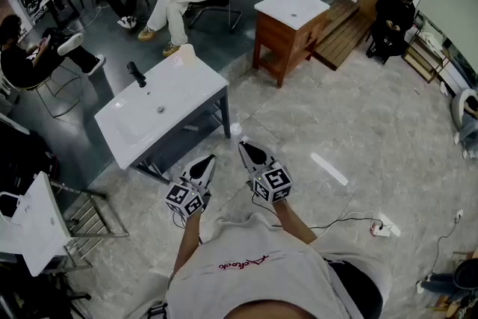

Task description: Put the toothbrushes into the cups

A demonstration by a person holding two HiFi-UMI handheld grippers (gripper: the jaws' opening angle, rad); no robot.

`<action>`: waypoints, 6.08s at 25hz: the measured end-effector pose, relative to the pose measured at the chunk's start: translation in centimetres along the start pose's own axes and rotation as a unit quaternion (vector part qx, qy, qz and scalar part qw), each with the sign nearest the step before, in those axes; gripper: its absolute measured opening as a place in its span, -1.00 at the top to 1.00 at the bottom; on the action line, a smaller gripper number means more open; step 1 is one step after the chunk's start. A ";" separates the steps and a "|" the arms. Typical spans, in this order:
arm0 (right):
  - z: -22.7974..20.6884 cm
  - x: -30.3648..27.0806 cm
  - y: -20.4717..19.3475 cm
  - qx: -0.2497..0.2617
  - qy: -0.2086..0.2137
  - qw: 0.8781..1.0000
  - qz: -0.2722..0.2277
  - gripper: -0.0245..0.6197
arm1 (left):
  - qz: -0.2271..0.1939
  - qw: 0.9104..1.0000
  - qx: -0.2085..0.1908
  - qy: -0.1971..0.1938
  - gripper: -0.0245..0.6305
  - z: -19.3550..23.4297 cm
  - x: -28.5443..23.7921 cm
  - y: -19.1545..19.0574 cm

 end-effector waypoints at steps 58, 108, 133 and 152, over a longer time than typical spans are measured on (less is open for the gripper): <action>-4.3 1.4 -1.1 -0.022 0.083 0.996 0.014 0.90 | 0.007 0.999 0.015 0.038 0.88 -4.5 -4.1 -4.4; -10.4 -29.4 -2.9 -0.015 0.031 0.999 0.031 0.90 | 0.006 0.999 0.039 -0.009 0.88 26.6 -14.6 2.4; -10.5 -33.1 -4.0 -0.021 0.021 0.999 0.021 0.90 | 0.014 0.999 0.033 -0.010 0.88 30.5 -14.4 2.8; -15.8 -39.4 -5.0 -0.037 0.028 0.998 0.032 0.90 | 0.023 0.999 0.029 0.028 0.88 36.9 -17.9 4.1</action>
Point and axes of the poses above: the fingertips, and each gripper's own axes: x backward along the fingers, z to its left, y out of its top, the point moved 5 cm from there along x, backward along the fingers, and after that the axes turned 4 degrees about -z, right-handed, at the moved point
